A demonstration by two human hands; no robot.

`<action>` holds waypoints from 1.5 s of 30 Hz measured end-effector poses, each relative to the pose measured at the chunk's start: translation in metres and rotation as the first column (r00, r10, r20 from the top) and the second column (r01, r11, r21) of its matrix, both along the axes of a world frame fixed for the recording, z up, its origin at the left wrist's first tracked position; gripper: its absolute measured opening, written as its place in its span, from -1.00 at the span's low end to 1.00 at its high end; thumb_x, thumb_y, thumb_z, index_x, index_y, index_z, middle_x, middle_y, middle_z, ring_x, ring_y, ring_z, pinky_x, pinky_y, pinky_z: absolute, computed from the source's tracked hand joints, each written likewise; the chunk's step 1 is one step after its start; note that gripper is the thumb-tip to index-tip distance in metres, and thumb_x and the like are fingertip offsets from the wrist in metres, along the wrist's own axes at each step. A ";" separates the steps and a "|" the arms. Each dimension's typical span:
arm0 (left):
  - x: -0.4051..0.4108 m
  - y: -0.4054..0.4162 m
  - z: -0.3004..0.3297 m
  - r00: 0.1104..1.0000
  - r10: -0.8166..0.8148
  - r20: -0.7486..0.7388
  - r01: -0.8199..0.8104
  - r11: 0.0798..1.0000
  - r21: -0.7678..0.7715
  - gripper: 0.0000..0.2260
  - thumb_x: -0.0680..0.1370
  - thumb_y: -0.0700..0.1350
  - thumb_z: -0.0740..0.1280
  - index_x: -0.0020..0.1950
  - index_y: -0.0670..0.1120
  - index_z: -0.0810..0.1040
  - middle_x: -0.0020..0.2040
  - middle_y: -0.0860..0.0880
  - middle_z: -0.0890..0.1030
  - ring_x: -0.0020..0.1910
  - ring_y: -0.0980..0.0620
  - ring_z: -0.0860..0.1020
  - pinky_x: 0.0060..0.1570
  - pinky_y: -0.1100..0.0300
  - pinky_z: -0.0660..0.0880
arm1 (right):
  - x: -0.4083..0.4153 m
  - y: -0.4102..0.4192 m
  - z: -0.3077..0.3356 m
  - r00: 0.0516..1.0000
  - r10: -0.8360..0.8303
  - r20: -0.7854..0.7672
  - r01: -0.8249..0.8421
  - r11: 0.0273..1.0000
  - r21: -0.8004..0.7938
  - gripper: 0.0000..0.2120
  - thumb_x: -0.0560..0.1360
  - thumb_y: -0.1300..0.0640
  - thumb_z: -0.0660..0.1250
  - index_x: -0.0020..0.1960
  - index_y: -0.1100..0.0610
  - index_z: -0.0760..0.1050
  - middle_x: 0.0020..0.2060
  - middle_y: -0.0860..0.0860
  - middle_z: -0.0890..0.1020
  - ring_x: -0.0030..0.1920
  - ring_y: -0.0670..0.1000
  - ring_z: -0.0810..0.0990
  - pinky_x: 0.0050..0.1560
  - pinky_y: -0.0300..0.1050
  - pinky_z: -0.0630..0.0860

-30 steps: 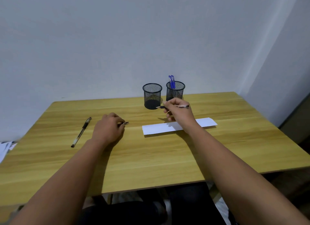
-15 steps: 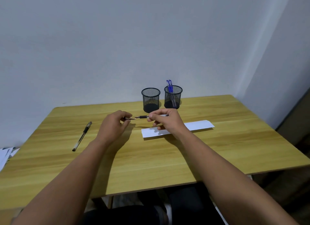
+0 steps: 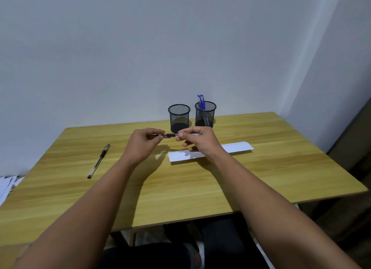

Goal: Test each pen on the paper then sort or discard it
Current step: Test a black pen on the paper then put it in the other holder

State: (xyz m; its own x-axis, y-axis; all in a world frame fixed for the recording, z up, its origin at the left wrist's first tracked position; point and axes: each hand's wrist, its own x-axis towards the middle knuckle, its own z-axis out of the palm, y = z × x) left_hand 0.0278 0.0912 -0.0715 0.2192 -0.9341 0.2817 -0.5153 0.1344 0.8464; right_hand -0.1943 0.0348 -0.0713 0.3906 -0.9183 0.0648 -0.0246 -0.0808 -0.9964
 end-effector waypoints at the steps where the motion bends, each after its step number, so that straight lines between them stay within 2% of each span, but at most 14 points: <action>1: -0.001 -0.001 0.001 0.992 0.015 -0.125 -0.012 1.000 0.025 -0.86 0.55 -0.19 0.45 0.10 -0.10 0.72 -0.04 -0.03 0.73 -0.05 0.11 0.69 0.03 0.24 0.61 | -0.001 0.000 0.001 1.000 0.000 0.001 0.000 1.000 0.007 -0.81 0.57 0.13 0.54 0.14 0.20 0.74 -0.04 0.10 0.80 -0.25 -0.10 0.66 -0.30 -0.26 0.58; 3: -0.003 -0.001 0.004 0.931 0.050 -0.361 -0.026 0.997 0.070 -0.85 0.55 -0.25 0.45 0.11 -0.19 0.70 0.01 -0.15 0.73 0.03 -0.06 0.71 0.08 0.09 0.64 | -0.003 0.000 0.001 1.000 0.007 -0.001 -0.007 1.000 0.021 -0.81 0.57 0.15 0.53 0.14 0.20 0.74 -0.04 0.10 0.80 -0.27 -0.11 0.66 -0.31 -0.28 0.57; 6: -0.010 0.001 0.009 0.795 0.089 -0.600 0.002 0.989 0.149 -0.85 0.53 -0.31 0.45 0.09 -0.29 0.66 0.02 -0.25 0.71 0.01 -0.10 0.71 0.09 0.06 0.64 | -0.004 -0.001 0.002 1.000 0.005 0.004 -0.005 0.999 0.037 -0.83 0.57 0.16 0.53 0.13 0.22 0.74 -0.04 0.11 0.81 -0.28 -0.10 0.66 -0.32 -0.29 0.55; 12: -0.024 -0.008 0.014 0.644 0.137 -0.753 -0.004 0.984 0.176 -0.89 0.50 -0.33 0.46 0.01 -0.30 0.66 -0.18 -0.22 0.71 -0.17 -0.04 0.72 -0.01 0.12 0.66 | -0.006 -0.008 0.007 0.994 -0.040 0.098 0.033 0.997 0.071 -0.91 0.59 0.20 0.51 0.03 0.22 0.74 -0.11 0.15 0.79 -0.25 -0.06 0.70 -0.28 -0.25 0.56; 15: -0.031 -0.017 0.023 0.686 0.150 -0.712 -0.025 0.983 0.183 -0.92 0.51 -0.33 0.46 -0.01 -0.29 0.66 -0.19 -0.21 0.70 -0.22 -0.03 0.71 -0.03 0.13 0.66 | -0.008 -0.012 0.011 0.996 -0.053 0.071 0.049 0.997 0.056 -0.87 0.59 0.18 0.51 0.07 0.24 0.74 -0.13 0.11 0.80 -0.25 -0.09 0.70 -0.29 -0.26 0.56; 18: -0.032 -0.028 0.035 0.768 0.121 -0.629 -0.033 0.988 0.150 -0.95 0.52 -0.32 0.45 -0.04 -0.23 0.68 -0.12 -0.21 0.70 -0.17 -0.05 0.69 -0.02 0.11 0.67 | -0.012 -0.021 0.018 0.995 -0.015 -0.103 0.013 1.000 -0.022 -0.88 0.58 0.18 0.52 0.09 0.19 0.74 -0.14 0.07 0.80 -0.28 -0.10 0.68 -0.29 -0.27 0.57; 22: -0.030 -0.045 0.048 0.795 0.043 -0.605 -0.003 0.998 0.066 -0.77 0.53 -0.20 0.48 0.18 -0.15 0.65 0.02 -0.12 0.73 0.02 -0.01 0.71 0.05 0.04 0.64 | -0.011 -0.038 0.034 0.960 0.053 -0.276 -0.078 0.994 -0.079 -0.90 0.59 0.30 0.49 0.10 0.26 0.69 -0.18 0.14 0.78 -0.33 -0.11 0.70 -0.27 -0.26 0.61; 24: -0.028 -0.057 0.048 0.859 0.091 -0.504 -0.073 0.996 0.056 -0.72 0.55 -0.14 0.45 0.27 -0.09 0.62 0.09 -0.04 0.70 0.09 0.05 0.67 0.14 0.05 0.59 | -0.009 -0.049 0.045 0.953 -0.001 -0.304 -0.040 0.991 -0.128 -0.91 0.60 0.32 0.46 0.10 0.30 0.67 -0.16 0.16 0.77 -0.32 -0.11 0.69 -0.14 -0.20 0.66; 28: -0.024 -0.083 0.038 0.952 0.156 -0.263 -0.141 0.987 0.077 -0.55 0.54 -0.13 0.44 0.43 -0.04 0.50 0.27 -0.05 0.60 0.21 0.01 0.56 0.21 0.06 0.52 | 0.000 -0.081 0.065 0.958 -0.167 -0.234 0.112 0.966 -0.232 -0.92 0.54 0.30 0.53 -0.02 0.17 0.67 -0.18 0.08 0.72 -0.25 -0.06 0.65 -0.05 -0.17 0.59; 31: -0.022 -0.102 0.026 0.981 0.152 -0.119 -0.137 0.982 0.127 -0.30 0.46 -0.06 0.54 0.55 0.00 0.34 0.40 -0.08 0.50 0.26 -0.02 0.49 0.31 -0.05 0.48 | 0.016 -0.104 0.075 0.956 -0.225 -0.186 0.168 0.945 -0.281 -0.83 0.52 0.33 0.54 -0.08 0.12 0.61 -0.27 -0.01 0.64 -0.17 0.05 0.66 -0.02 -0.01 0.64; 34: -0.023 -0.117 0.012 0.989 0.121 -0.086 -0.106 0.981 0.161 -0.10 0.39 0.01 0.60 0.61 -0.01 0.20 0.48 -0.09 0.41 0.32 -0.04 0.46 0.34 -0.04 0.45 | 0.037 -0.124 0.078 0.971 -0.203 -0.129 0.164 0.951 -0.264 -0.78 0.55 0.43 0.44 0.12 0.20 0.57 -0.36 -0.01 0.54 -0.14 0.15 0.70 -0.01 0.18 0.69; 37: -0.023 -0.130 -0.003 0.990 0.108 -0.091 -0.090 0.980 0.175 0.01 0.31 0.09 0.64 0.62 -0.01 0.18 0.49 -0.06 0.42 0.41 -0.05 0.43 0.36 -0.05 0.44 | 0.057 -0.140 0.075 0.958 -0.224 -0.178 0.158 0.934 -0.320 -0.76 0.53 0.38 0.43 0.15 0.18 0.64 -0.40 -0.08 0.56 -0.12 0.15 0.77 0.05 0.14 0.70; 40: -0.023 -0.139 -0.014 0.986 0.069 -0.154 -0.048 0.990 0.133 -0.03 0.22 0.11 0.65 0.54 -0.01 0.31 0.36 -0.01 0.55 0.26 0.03 0.57 0.27 -0.02 0.54 | 0.073 -0.149 0.069 0.900 -0.290 -0.327 0.147 0.906 -0.398 -0.81 0.45 0.31 0.45 0.04 0.17 0.71 -0.35 -0.10 0.61 -0.15 0.07 0.68 0.00 -0.10 0.60; 45: -0.027 -0.141 -0.023 0.981 0.096 -0.171 -0.089 0.995 0.049 -0.40 0.34 -0.07 0.63 0.32 0.01 0.49 0.16 0.05 0.65 0.02 0.12 0.68 0.05 0.10 0.63 | 0.089 -0.153 0.053 0.807 -0.290 -0.514 0.079 0.916 -0.393 -0.82 0.43 0.25 0.48 0.03 0.15 0.70 -0.06 0.05 0.73 0.01 0.10 0.69 -0.04 -0.13 0.56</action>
State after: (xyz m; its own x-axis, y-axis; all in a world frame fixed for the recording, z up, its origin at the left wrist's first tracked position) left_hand 0.0010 -0.0503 -0.0943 0.3470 -0.9175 0.1944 -0.3694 0.0569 0.9275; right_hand -0.1049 -0.1184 -0.0186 0.2810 -0.9365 0.2097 -0.6094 -0.3430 -0.7149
